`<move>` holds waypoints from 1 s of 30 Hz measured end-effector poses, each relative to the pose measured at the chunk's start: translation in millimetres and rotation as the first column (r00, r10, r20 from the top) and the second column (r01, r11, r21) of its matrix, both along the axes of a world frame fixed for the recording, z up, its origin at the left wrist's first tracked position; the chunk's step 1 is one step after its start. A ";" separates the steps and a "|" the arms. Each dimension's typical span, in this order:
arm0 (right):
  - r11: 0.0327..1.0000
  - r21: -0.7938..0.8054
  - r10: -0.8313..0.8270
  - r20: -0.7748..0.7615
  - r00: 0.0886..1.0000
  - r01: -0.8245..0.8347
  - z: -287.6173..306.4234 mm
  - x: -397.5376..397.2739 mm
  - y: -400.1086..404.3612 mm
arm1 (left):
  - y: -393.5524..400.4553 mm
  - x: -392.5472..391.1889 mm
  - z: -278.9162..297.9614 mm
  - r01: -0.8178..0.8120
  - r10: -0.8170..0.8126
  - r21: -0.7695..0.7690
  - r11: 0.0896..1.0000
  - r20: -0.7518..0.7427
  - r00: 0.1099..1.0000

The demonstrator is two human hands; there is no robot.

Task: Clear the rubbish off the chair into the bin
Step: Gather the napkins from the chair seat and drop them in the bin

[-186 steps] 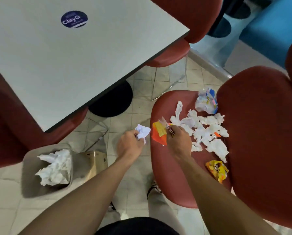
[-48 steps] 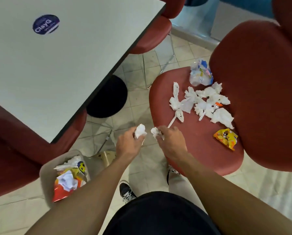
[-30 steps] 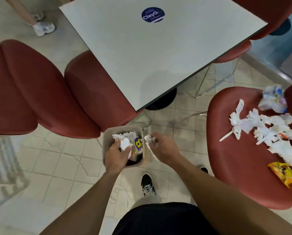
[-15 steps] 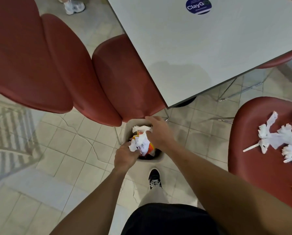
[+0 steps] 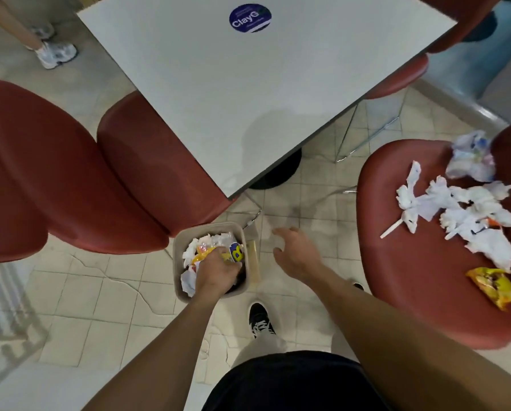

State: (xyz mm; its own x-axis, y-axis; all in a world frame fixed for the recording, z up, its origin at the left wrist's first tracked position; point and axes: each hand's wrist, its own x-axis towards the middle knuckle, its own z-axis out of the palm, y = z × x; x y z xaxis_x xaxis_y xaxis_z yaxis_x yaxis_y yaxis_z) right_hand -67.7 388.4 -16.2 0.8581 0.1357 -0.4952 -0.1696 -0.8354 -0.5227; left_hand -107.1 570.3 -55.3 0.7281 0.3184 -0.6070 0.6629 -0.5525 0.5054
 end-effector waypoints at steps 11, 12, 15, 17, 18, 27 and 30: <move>0.954 -0.027 -0.300 -0.096 0.949 0.299 -23.7 -11.2 -183.0 | -163.8 56.4 1.4 0.387 -0.388 0.044 0.921 0.034 0.921; 0.942 -0.030 -0.337 -0.098 0.936 0.336 -26.3 -13.5 -202.9 | -182.5 60.6 0.3 0.418 -0.419 0.032 0.908 0.035 0.907; 0.900 -0.049 -0.436 -0.082 0.896 0.434 -35.9 -20.6 -262.2 | -243.7 73.1 -1.1 0.500 -0.499 -0.020 0.866 0.028 0.866; 0.867 -0.064 -0.498 -0.071 0.864 0.495 -42.0 -23.6 -300.9 | -283.7 83.8 -5.6 0.565 -0.565 0.012 0.825 0.017 0.825; 0.854 -0.066 -0.520 -0.064 0.852 0.516 -44.9 -24.5 -316.9 | -300.5 88.5 -7.5 0.592 -0.592 0.014 0.806 0.021 0.806; 0.732 -0.134 -0.680 -0.101 0.726 0.668 -90.8 -16.0 -466.6 | -473.1 131.6 -47.0 0.776 -0.776 -0.047 0.629 0.035 0.630; 0.665 -0.109 -0.746 -0.059 0.663 0.738 -110.1 -6.6 -505.5 | -520.8 147.7 -66.8 0.817 -0.816 -0.046 0.575 0.038 0.576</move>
State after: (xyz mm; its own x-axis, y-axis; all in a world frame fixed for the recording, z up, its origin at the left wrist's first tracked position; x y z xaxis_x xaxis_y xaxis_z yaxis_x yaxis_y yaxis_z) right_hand -74.2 -117.1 -126.4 0.6098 -0.5639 -0.5569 -0.7925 -0.4444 -0.4177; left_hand 40.6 49.5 -122.1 0.6701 -0.4465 -0.5929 -0.0615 -0.8295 0.5552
